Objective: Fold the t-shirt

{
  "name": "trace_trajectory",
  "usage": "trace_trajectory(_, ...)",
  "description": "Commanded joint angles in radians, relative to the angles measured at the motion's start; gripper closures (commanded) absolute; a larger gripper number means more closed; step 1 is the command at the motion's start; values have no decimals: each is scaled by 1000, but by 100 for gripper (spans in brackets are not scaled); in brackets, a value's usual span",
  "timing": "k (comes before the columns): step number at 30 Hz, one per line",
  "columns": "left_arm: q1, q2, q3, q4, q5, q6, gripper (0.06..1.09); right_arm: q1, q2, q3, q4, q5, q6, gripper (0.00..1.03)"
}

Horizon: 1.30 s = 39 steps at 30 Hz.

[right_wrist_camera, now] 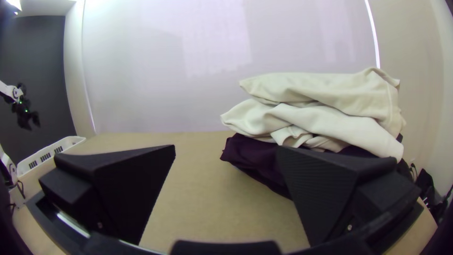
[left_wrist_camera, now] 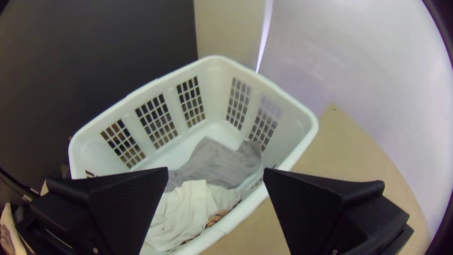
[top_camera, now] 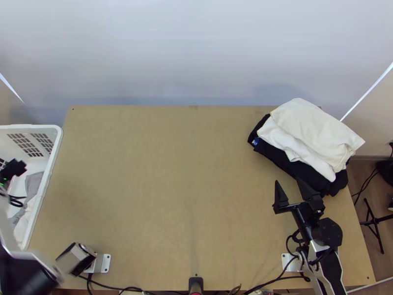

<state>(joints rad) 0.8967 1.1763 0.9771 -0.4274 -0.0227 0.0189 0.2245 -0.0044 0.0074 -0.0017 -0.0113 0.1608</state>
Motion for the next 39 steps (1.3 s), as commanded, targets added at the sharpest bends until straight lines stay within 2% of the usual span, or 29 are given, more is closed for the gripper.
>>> trace_trajectory(1, 171, 447, 232, -152, 12, 16, 10, 1, 0, 0, 0, 1, 2, 4)
trace_trajectory(8, 240, 846, 565, -410, 7, 7, 10, -1, 0, 0, 0, -1, 2, 4)
trace_trajectory(12, 257, 979, 635, -412, 9, 59, 10, 1, 0, 0, 0, 1, 2, 4)
trace_trajectory(18, 277, 1158, 706, -429, 9, 76, 10, -1, 1, 0, 0, 1, 2, 4)
trace_trajectory(29, 288, 1295, 718, -335, 6, 176, 11, -1, 0, 0, 0, 1, 2, 4)
trace_trajectory(30, 286, 1296, 707, -327, 4, 185, 14, -1, 0, 0, 0, 1, 2, 4)
trace_trajectory(32, 286, 1298, 695, -315, 6, 207, 24, -1, 0, 0, 0, 1, 2, 4)
trace_trajectory(33, 286, 1298, 683, -297, 7, 219, 32, -1, 0, 0, 0, 1, 2, 4)
trace_trajectory(34, 288, 1293, 670, -280, 7, 231, 44, 1, 0, 0, 0, -1, 2, 4)
trace_trajectory(35, 288, 1290, 661, -258, 6, 233, 63, 1, 1, 0, 0, -1, 2, 4)
trace_trajectory(36, 291, 1280, 653, -226, 6, 234, 92, -1, 0, 0, 0, 1, 2, 4)
trace_trajectory(37, 294, 1270, 652, -209, 6, 233, 104, -1, 0, 0, 0, 1, 2, 4)
trace_trajectory(39, 300, 1231, 658, -211, 33, 243, 105, 1, 0, 0, 0, -1, 2, 4)
